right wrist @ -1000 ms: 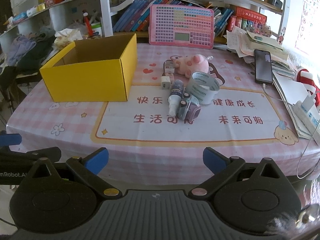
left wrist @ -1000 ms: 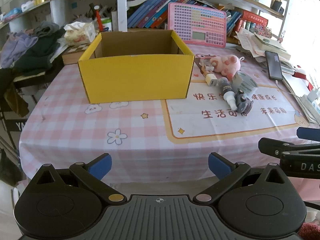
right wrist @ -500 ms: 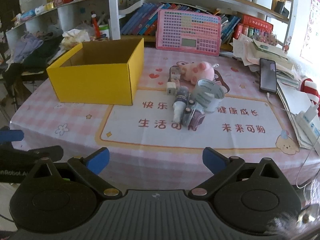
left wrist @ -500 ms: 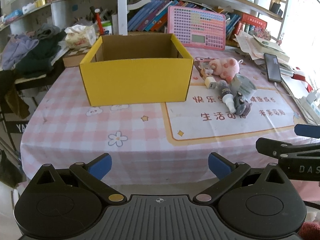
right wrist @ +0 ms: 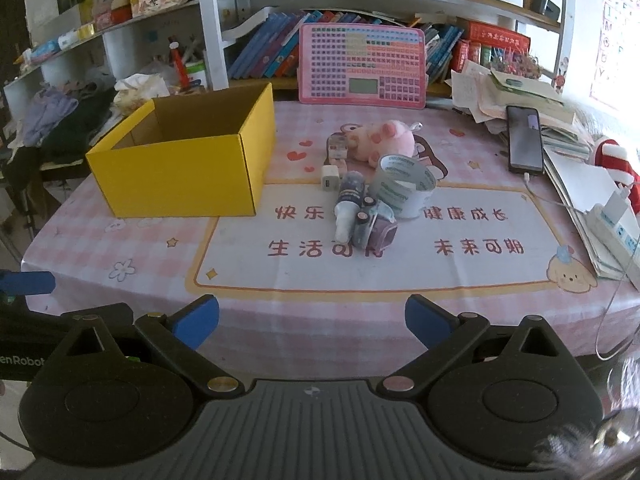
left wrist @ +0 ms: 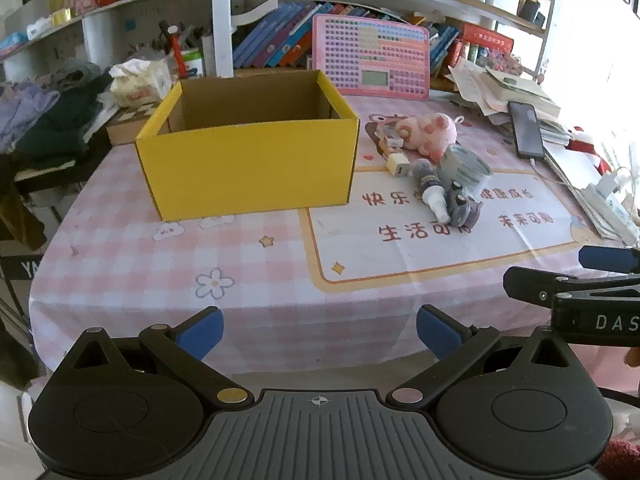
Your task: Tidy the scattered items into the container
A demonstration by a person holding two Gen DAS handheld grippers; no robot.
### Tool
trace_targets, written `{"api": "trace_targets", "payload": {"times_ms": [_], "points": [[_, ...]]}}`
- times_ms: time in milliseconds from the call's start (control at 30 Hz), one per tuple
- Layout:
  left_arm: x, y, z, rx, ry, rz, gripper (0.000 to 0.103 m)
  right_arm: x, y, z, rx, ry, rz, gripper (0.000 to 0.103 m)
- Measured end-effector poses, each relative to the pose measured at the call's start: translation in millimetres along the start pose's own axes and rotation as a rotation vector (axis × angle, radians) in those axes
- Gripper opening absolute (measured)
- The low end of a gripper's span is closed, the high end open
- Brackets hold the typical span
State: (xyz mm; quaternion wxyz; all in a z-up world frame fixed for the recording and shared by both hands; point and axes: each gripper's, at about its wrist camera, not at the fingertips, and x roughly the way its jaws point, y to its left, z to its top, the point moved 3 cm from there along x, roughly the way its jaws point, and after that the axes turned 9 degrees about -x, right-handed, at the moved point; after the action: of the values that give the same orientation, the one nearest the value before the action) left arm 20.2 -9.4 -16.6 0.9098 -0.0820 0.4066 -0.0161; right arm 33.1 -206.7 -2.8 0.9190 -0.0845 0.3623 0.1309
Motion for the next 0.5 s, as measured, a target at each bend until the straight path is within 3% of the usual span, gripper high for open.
{"api": "trace_targets", "payload": {"times_ms": [500], "points": [[-3.2,-5.0,-2.5,0.009,-0.013,-0.026,0.103,-0.8,1.6,-3.5,-0.014,0.005,-0.002,0.094]]}}
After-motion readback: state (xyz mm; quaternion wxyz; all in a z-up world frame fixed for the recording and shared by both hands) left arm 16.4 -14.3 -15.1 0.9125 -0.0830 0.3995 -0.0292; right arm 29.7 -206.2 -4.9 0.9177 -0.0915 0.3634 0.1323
